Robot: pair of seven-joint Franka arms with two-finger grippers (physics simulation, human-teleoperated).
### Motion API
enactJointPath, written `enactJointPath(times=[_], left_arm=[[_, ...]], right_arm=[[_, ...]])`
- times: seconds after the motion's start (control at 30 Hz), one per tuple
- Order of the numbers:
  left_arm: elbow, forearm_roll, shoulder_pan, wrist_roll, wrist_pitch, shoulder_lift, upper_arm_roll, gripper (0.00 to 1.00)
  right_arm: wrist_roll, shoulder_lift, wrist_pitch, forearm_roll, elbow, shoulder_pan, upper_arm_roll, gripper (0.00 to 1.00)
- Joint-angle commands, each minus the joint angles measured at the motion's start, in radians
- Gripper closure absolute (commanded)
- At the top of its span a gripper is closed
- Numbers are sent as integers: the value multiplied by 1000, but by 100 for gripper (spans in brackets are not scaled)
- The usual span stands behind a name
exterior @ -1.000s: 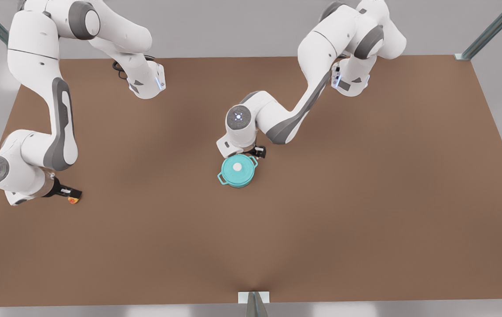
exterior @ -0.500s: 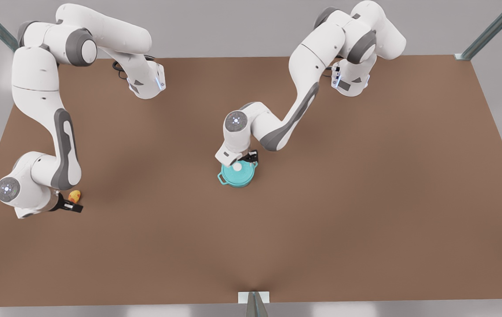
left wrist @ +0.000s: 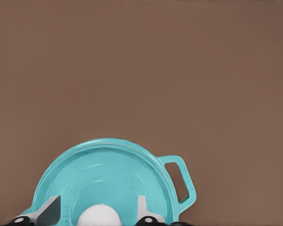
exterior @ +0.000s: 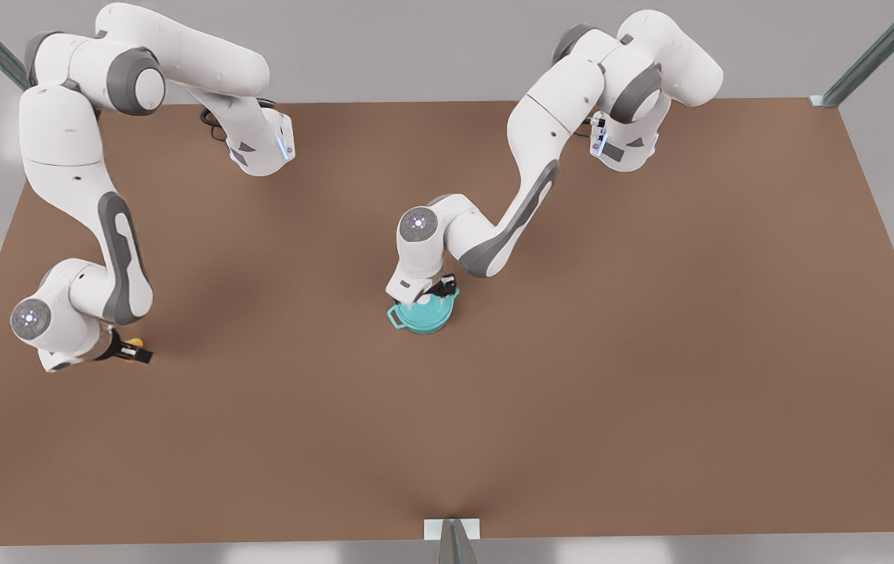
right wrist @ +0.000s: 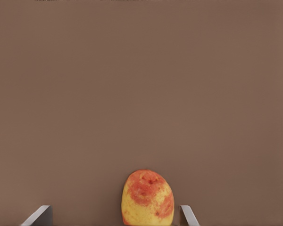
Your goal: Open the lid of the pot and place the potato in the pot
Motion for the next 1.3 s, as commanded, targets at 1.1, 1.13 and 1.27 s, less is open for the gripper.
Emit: enactJointPath(times=[1.1,1.13,1.27], left_arm=[[-128,-195,839,1067,-450,-530,31,0],[-113,-195,844,1067,-450,-532,31,0],[-95,-183,842,1067,-451,-532,28,0]], right_arm=[[-46,43,196,-40,-41,-27,23,33],[-45,43,196,-40,-41,-27,24,33],[-48,43,196,-43,-41,-27,24,14]])
